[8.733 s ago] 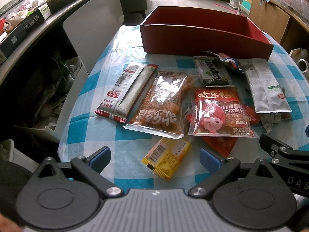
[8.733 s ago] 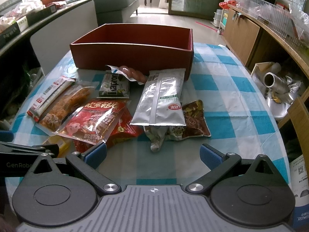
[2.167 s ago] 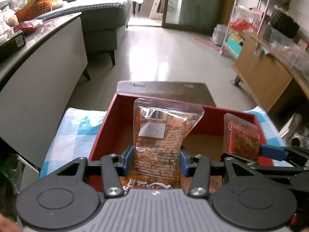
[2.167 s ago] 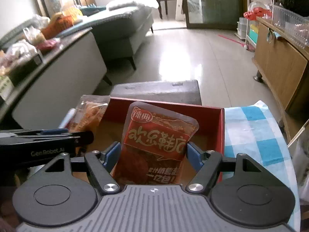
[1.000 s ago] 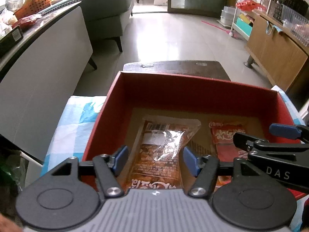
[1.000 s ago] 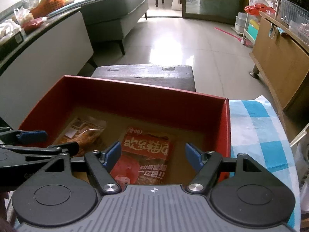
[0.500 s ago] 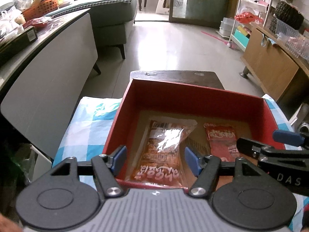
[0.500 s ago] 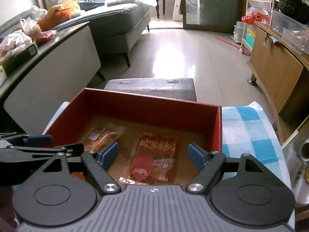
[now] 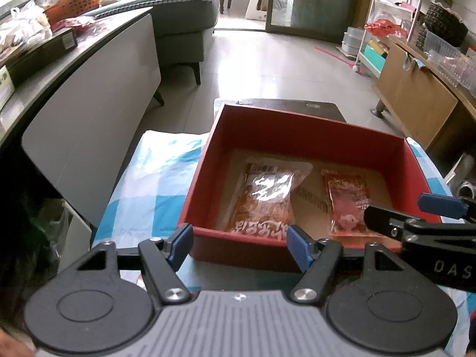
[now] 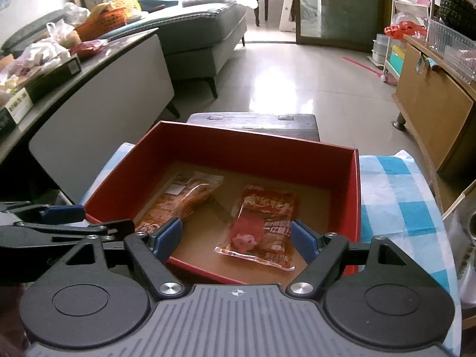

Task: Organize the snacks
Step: 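Lower both bags into the red box and open both grippers, then grasp the white-red stick pack with the left gripper while the right reaches toward the snacks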

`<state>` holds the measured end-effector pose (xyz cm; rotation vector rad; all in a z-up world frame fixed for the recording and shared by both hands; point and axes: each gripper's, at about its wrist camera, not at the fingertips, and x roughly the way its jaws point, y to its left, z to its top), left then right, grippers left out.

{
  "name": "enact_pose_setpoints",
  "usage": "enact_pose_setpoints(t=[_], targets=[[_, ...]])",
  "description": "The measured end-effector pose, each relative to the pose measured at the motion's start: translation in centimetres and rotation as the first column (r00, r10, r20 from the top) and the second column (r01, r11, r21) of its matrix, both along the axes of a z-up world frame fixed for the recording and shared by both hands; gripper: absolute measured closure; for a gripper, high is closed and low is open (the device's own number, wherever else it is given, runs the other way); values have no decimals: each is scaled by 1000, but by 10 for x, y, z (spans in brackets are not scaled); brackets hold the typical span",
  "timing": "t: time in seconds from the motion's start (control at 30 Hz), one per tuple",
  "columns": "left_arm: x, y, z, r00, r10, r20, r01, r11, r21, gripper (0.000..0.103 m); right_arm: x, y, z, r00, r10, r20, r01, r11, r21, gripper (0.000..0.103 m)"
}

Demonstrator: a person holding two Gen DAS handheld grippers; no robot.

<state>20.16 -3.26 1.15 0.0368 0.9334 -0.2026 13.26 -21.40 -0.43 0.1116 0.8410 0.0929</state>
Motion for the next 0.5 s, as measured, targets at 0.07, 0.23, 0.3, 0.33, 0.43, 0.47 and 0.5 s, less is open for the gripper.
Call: enact_pose_setpoints(t=[0.07, 0.23, 0.3, 0.33, 0.43, 0.47, 0.5], targets=[[-2, 3, 1, 1000, 6, -1, -6, 1000, -5, 40, -3, 1, 1, 1000, 0, 3, 0, 1000, 3, 18], [-9, 9, 4, 1000, 13, -2, -13, 1000, -16, 40, -9, 8, 1, 1000, 17, -7, -17, 1000, 17, 18], [-13, 13, 5, 1000, 16, -3, -16, 1000, -19, 40, -13, 11, 0, 1000, 27, -10, -27, 1000, 16, 18], [-16, 16, 5, 1000, 17, -4, -17, 1000, -20, 39, -15, 13, 1, 999, 31, -11, -31, 999, 17, 18], [-23, 26, 4, 1000, 28, -9, -29, 999, -17, 39, -23, 18, 0, 999, 47, -16, -47, 999, 14, 18], [-24, 30, 3, 999, 34, -13, -34, 999, -16, 39, -25, 20, 0, 999, 52, -18, -51, 999, 11, 18], [-26, 33, 2, 999, 39, -18, -39, 999, -16, 39, -27, 21, -1, 998, 56, -22, -56, 998, 10, 17]])
